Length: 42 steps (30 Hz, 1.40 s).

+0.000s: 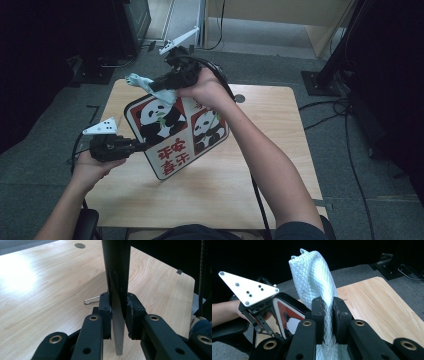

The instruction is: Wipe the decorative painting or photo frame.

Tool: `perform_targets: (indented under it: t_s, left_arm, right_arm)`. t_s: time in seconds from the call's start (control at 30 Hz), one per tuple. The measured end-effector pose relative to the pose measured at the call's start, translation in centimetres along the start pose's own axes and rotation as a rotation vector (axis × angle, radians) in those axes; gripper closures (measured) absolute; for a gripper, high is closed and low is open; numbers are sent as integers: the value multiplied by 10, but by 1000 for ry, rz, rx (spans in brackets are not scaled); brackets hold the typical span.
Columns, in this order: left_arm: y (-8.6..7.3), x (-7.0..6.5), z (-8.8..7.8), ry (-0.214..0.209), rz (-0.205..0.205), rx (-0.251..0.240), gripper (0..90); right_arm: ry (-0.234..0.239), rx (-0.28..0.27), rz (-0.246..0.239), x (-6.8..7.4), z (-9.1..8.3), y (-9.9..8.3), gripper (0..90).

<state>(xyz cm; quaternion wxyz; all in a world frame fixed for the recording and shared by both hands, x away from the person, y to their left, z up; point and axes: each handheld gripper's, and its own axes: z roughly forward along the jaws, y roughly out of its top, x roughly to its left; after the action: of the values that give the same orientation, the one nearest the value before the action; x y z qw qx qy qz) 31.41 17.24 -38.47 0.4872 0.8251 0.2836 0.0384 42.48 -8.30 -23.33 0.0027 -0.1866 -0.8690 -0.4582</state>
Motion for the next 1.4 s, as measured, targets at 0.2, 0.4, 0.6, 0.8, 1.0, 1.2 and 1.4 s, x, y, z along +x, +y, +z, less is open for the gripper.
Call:
perform_targets:
  t_s: [0.2, 0.4, 0.6, 0.8, 1.0, 1.2, 1.4]
  left_arm:
    - [0, 0, 0, -2, 1, 0, 771]
    - [0, 0, 0, -3, -2, 0, 772]
    - [0, 0, 0, -3, -1, -3, 772]
    - [0, 0, 0, -3, -2, -3, 772]
    - [-1, 1, 0, -4, -4, -3, 772]
    - [-1, 1, 0, -1, -2, -2, 772]
    - [-1, 1, 0, 1, -4, -3, 772]
  right_arm:
    - [-7, -5, 10, -5, -5, -3, 811]
    - [-11, -9, 19, -12, -11, -6, 811]
    - [-30, -20, 29, -19, -18, -11, 811]
    - [-44, -34, 43, -26, -24, -15, 811]
    - [-56, -37, 56, -31, -30, -18, 811]
    - [-74, -39, 47, -36, -35, -20, 811]
    - [-88, -38, 54, -41, -40, -23, 811]
